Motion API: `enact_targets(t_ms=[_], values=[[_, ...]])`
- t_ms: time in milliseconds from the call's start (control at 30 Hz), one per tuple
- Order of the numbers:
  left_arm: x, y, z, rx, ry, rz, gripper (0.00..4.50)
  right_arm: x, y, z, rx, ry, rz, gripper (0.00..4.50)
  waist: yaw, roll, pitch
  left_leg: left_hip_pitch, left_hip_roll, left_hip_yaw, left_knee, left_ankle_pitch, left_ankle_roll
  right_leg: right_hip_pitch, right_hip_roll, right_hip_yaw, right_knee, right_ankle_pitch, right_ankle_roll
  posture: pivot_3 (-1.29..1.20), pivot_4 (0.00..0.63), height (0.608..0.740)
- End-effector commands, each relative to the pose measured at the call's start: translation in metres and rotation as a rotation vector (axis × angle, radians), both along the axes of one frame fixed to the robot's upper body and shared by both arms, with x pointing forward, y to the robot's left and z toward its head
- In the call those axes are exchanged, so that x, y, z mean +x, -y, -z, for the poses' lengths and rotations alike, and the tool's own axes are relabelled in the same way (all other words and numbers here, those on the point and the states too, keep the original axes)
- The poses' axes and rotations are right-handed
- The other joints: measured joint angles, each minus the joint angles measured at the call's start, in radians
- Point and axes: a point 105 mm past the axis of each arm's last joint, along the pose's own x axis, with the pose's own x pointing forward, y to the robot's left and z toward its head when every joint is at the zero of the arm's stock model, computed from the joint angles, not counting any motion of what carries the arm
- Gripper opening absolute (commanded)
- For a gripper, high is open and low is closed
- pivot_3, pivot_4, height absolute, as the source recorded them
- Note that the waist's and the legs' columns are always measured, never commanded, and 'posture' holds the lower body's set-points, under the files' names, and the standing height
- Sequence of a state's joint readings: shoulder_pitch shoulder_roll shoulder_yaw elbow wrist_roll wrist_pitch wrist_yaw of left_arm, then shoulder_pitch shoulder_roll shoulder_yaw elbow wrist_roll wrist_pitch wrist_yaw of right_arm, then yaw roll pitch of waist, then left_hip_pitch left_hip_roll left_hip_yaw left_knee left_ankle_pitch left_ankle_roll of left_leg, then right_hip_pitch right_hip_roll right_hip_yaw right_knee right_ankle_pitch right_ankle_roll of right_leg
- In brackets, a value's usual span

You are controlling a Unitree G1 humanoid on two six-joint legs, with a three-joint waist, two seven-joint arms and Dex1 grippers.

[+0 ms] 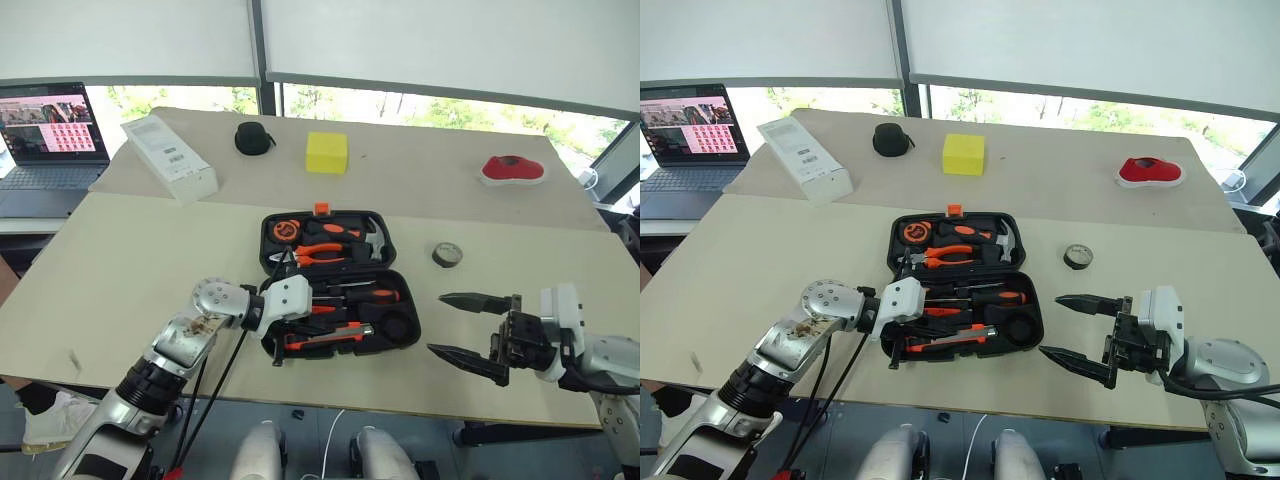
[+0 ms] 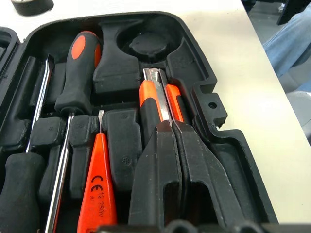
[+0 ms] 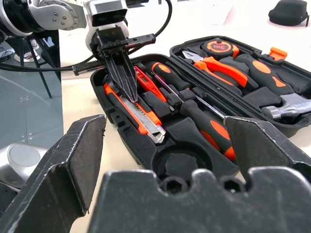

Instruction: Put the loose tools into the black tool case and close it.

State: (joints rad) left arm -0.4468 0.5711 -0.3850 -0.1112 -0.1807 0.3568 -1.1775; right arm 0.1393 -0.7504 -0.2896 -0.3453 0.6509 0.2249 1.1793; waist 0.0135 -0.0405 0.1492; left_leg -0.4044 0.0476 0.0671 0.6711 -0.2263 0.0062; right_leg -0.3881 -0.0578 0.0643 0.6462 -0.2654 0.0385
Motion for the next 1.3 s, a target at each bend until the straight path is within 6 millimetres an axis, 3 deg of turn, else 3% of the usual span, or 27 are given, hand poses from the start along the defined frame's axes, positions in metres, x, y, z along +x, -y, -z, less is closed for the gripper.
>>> enact_targets(t_ms=[33,300,367,500,567,633,800,900,967,1133,1300], values=[[-0.007,-0.009,0.035,0.158,-0.117,-0.041,0.09,-0.001,0.001,-0.01,0.003,0.046,0.004,4.5,-0.002,0.002,-0.003,0.0,0.0,0.0,0.0,0.0,0.0,0.0,0.0,0.0,0.0,0.0,0.0,0.0,0.15,0.74],[-0.002,-0.02,0.038,0.154,-0.122,-0.126,0.09,0.001,0.005,-0.004,-0.021,0.002,0.031,4.5,-0.004,0.01,-0.01,0.001,0.0,0.0,0.0,0.0,0.0,0.0,0.0,0.001,0.0,0.0,0.0,0.0,0.15,0.74],[-0.003,-0.016,0.026,0.063,-0.085,-0.096,0.09,0.002,0.005,-0.004,-0.02,0.008,0.034,4.5,-0.007,0.011,-0.012,0.002,0.0,0.0,0.0,0.0,0.0,0.001,0.001,0.001,0.0,0.0,0.0,0.0,0.15,0.74],[0.005,-0.017,-0.024,-0.234,0.069,-0.111,0.09,0.004,0.015,-0.008,0.021,0.025,0.095,4.5,-0.012,0.012,-0.011,0.0,0.001,-0.001,-0.001,0.0,0.0,-0.001,0.001,0.002,0.0,0.0,-0.001,0.0,0.15,0.74],[0.003,-0.032,-0.051,-0.386,0.101,-0.129,0.72,0.005,0.031,-0.009,0.064,0.034,0.182,4.5,-0.011,0.011,-0.011,-0.001,0.001,-0.002,-0.001,0.0,0.0,-0.003,0.001,0.002,0.0,0.0,-0.001,0.0,0.15,0.74],[0.0,-0.051,-0.066,-0.474,0.107,-0.168,0.97,0.006,0.048,-0.005,0.075,0.046,0.28,4.5,-0.008,0.011,-0.011,-0.002,0.001,-0.002,-0.001,0.0,0.0,-0.003,0.001,0.002,0.0,0.0,-0.001,0.0,0.15,0.74],[-0.008,-0.097,-0.083,-0.613,0.133,-0.304,2.82,0.012,0.089,0.011,0.084,0.085,0.535,4.5,-0.013,0.012,-0.01,-0.001,0.001,-0.002,-0.002,-0.001,0.001,-0.002,-0.001,0.002,-0.001,0.0,0.0,0.0,0.15,0.74],[-0.014,-0.134,-0.084,-0.675,0.048,-0.454,3.8,0.012,0.1,0.022,0.066,0.062,0.601,4.5,-0.019,0.012,-0.01,-0.001,0.001,-0.002,-0.002,-0.001,0.001,-0.002,-0.001,0.002,-0.001,0.0,0.0,0.0,0.15,0.74],[-0.02,-0.146,-0.088,-0.688,0.025,-0.48,4.44,0.016,0.101,0.022,0.049,0.056,0.609,4.5,-0.027,0.012,-0.009,0.0,0.002,-0.002,-0.003,-0.001,0.001,-0.003,0.0,0.002,0.0,-0.001,-0.001,0.0,0.15,0.74],[-0.023,-0.152,-0.088,-0.655,0.051,-0.488,4.44,0.041,0.093,0.008,-0.016,0.083,0.58,4.5,-0.027,0.014,-0.009,0.001,0.001,-0.001,-0.003,-0.001,0.001,-0.002,-0.001,0.003,-0.001,-0.001,-0.001,0.0,0.15,0.74],[-0.023,-0.14,-0.086,-0.626,0.067,-0.425,4.44,0.096,0.073,-0.01,-0.216,0.027,0.482,4.5,-0.035,0.013,-0.008,0.0,0.002,0.002,-0.003,-0.001,0.001,-0.005,0.0,0.005,-0.001,-0.001,-0.001,0.0,0.15,0.74]])
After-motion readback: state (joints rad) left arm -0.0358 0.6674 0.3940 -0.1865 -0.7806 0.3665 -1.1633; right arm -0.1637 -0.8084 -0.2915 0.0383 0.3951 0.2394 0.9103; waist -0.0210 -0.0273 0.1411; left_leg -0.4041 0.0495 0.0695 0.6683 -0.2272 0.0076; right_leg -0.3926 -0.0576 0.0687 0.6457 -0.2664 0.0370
